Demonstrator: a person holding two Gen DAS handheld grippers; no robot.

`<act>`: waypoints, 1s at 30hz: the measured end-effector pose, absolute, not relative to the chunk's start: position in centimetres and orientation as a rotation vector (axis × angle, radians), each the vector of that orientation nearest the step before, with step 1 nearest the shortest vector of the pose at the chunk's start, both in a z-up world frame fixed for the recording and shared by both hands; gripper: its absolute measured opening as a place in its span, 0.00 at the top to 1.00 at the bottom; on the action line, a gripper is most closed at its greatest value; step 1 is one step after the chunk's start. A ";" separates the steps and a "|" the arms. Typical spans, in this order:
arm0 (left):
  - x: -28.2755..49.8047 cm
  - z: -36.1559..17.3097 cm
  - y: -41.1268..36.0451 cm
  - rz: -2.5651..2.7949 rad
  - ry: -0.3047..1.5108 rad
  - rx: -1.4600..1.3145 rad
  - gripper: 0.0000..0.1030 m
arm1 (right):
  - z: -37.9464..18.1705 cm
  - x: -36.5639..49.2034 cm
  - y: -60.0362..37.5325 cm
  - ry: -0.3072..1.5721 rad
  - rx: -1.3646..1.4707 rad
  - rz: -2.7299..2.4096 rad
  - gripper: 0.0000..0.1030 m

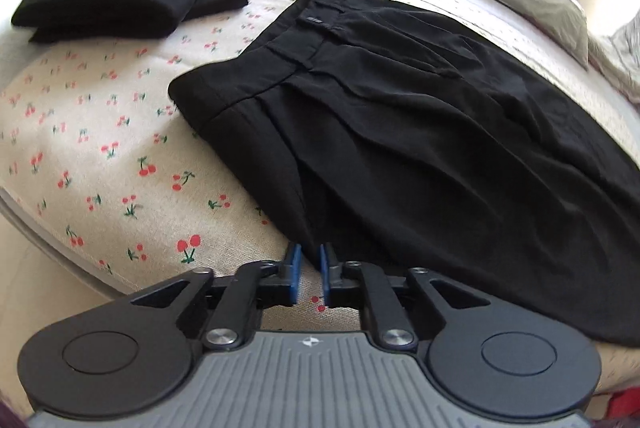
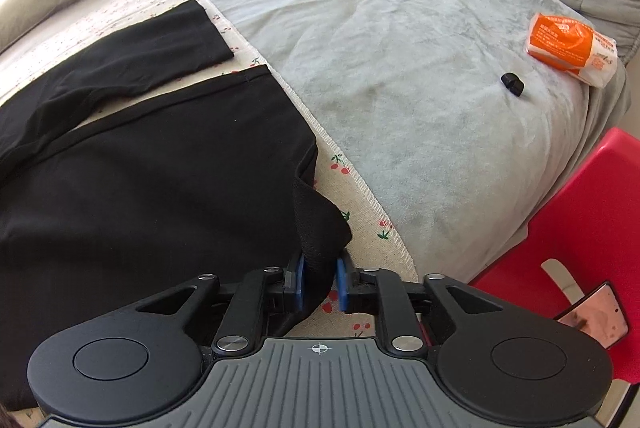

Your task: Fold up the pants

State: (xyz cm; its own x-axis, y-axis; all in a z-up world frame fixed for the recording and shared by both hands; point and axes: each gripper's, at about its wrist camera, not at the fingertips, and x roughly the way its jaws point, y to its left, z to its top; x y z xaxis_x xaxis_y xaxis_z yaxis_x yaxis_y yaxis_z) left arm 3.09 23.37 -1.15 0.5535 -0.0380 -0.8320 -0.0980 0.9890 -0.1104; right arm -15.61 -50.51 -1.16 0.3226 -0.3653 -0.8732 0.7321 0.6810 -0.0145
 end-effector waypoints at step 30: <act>9.3 -2.8 -21.0 -0.747 0.605 0.332 0.18 | -2.8 -5.2 -57.5 0.757 0.177 -0.366 0.44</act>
State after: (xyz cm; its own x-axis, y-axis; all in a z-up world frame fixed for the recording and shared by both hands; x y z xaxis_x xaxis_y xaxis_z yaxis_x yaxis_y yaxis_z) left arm 9.26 -20.99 -2.79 0.5764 -0.5329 -0.6195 0.7172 0.6933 0.0708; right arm -5.23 -57.50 -2.84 0.6674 -0.2597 -0.6980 0.3860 0.9221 0.0260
